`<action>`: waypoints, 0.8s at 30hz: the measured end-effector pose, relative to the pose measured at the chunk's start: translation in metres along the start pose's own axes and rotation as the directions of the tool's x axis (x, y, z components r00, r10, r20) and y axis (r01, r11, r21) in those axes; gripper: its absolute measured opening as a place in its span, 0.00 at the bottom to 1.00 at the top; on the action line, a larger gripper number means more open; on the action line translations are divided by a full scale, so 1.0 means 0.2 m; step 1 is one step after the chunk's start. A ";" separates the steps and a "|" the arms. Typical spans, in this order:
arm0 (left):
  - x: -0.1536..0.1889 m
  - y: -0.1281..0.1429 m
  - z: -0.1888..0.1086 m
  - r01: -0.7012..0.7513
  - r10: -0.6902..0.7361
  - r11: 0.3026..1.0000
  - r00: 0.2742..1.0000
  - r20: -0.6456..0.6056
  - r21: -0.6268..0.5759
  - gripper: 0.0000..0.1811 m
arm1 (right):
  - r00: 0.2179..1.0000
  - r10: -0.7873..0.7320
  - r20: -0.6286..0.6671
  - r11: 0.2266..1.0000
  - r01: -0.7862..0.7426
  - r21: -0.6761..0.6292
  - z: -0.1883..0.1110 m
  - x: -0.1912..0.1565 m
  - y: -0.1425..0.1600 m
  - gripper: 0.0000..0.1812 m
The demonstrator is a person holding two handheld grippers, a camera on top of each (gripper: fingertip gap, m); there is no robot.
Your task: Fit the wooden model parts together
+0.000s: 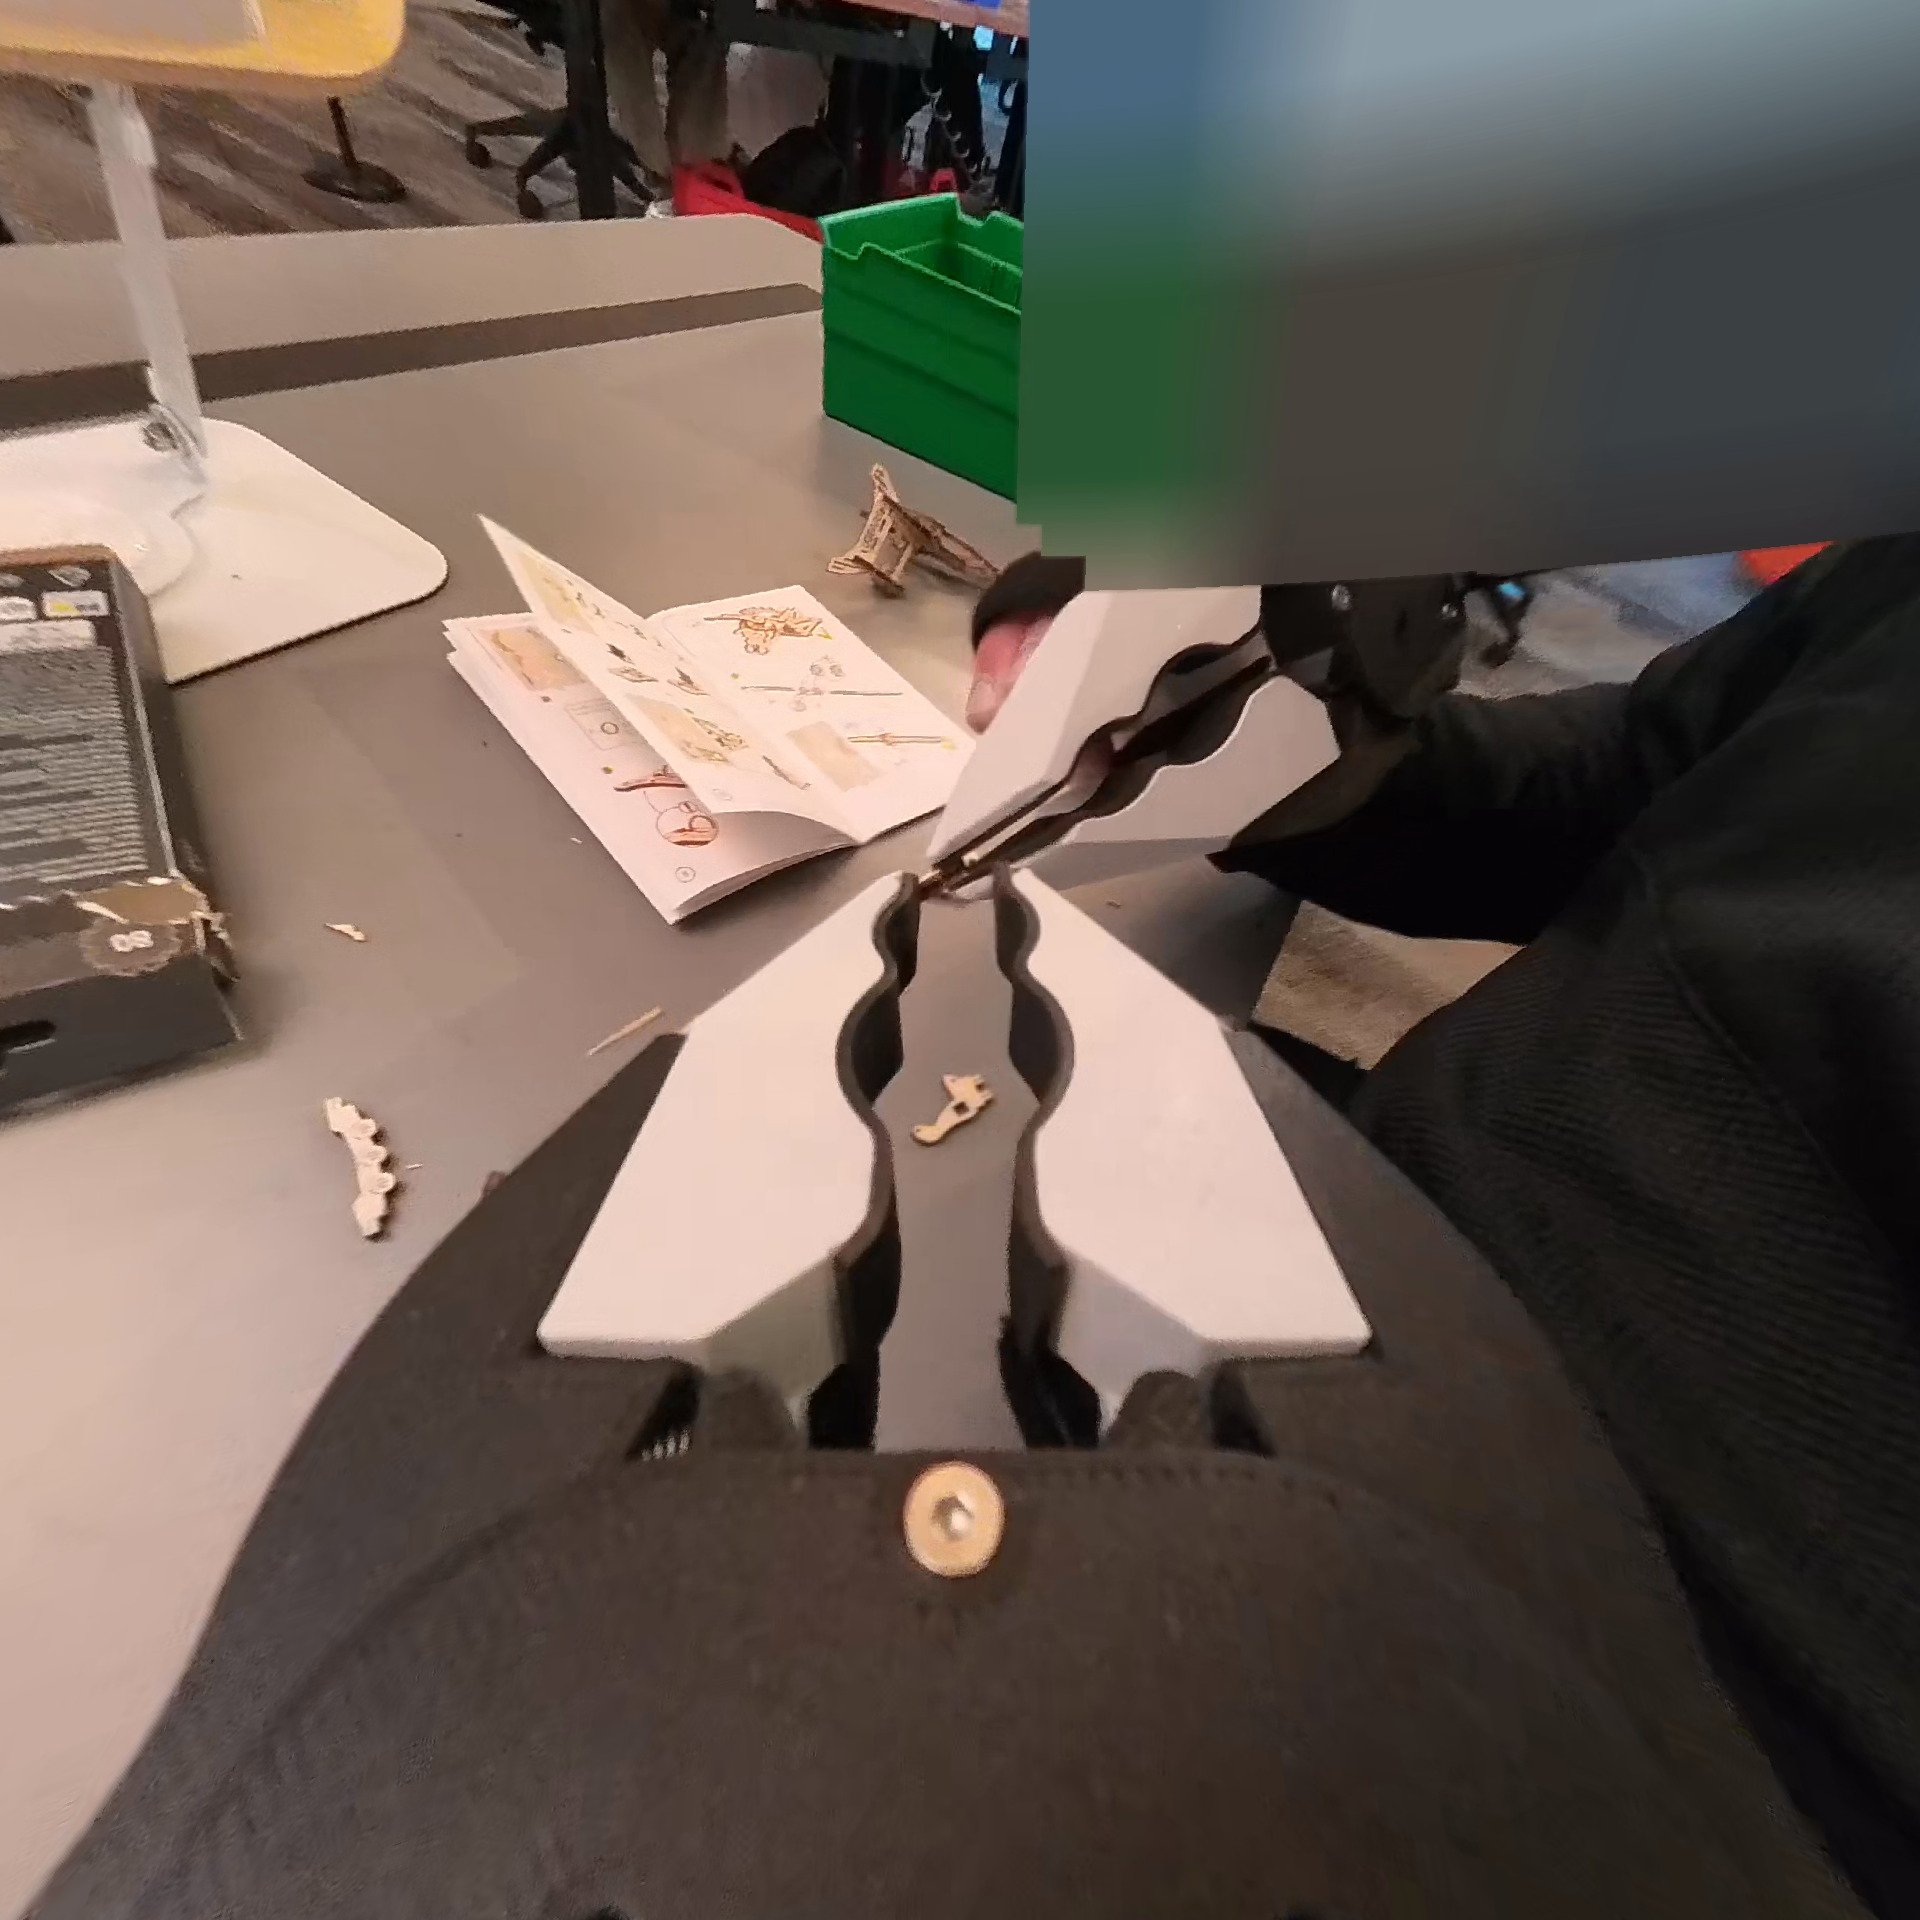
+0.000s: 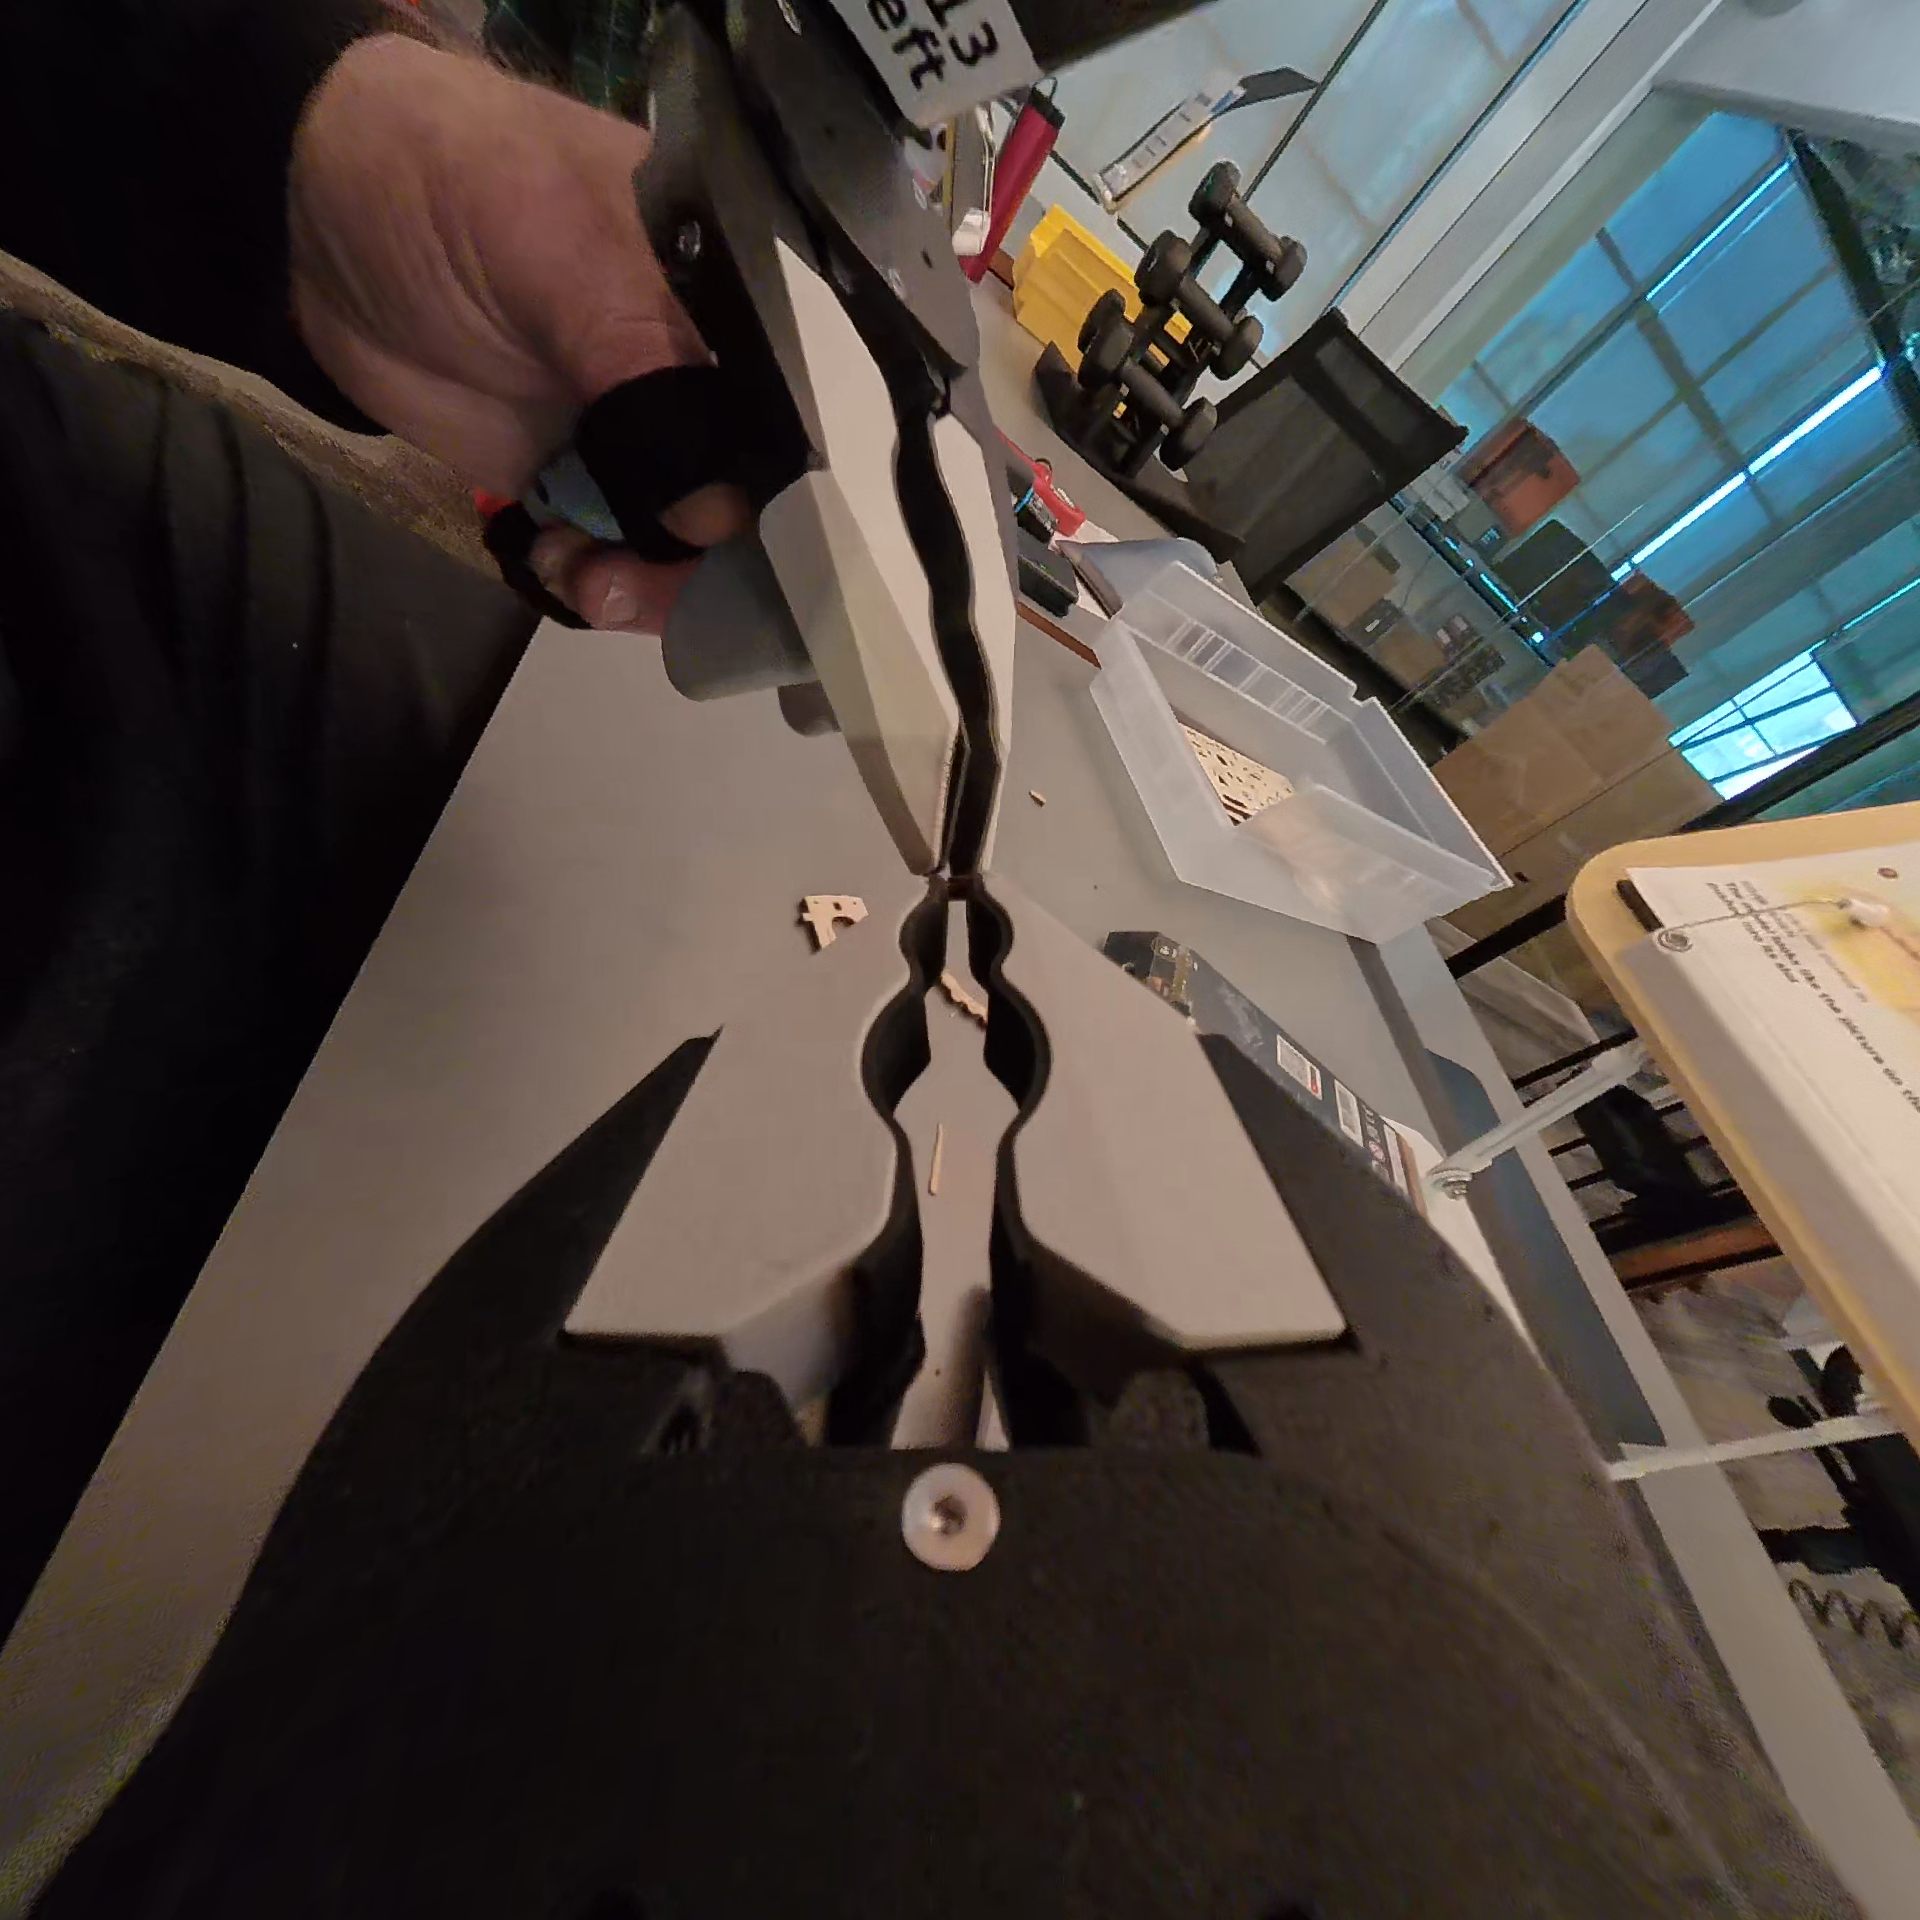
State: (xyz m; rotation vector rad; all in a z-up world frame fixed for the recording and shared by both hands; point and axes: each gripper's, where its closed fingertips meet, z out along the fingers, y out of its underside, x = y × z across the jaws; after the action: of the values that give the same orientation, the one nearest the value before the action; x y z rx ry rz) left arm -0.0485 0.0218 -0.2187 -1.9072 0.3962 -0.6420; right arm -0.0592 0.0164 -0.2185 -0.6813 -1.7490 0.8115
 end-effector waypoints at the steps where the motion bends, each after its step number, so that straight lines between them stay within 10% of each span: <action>1: 0.00 0.00 0.00 0.024 -0.023 1.000 1.000 -0.016 0.010 0.07 | 1.000 -0.004 0.004 1.000 0.004 0.004 0.00 0.00 0.00 0.00; 24: 0.09 -0.11 -0.05 0.572 -0.423 0.808 0.729 -0.538 0.140 0.02 | 0.931 0.263 0.252 0.899 -0.332 0.286 -0.04 0.01 -0.14 0.01</action>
State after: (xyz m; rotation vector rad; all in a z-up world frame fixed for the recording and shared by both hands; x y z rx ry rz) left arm -0.0399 0.0139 -0.1915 -1.5368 0.0612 -1.4838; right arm -0.0540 0.0023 -0.1941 -0.6678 -1.6573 1.3945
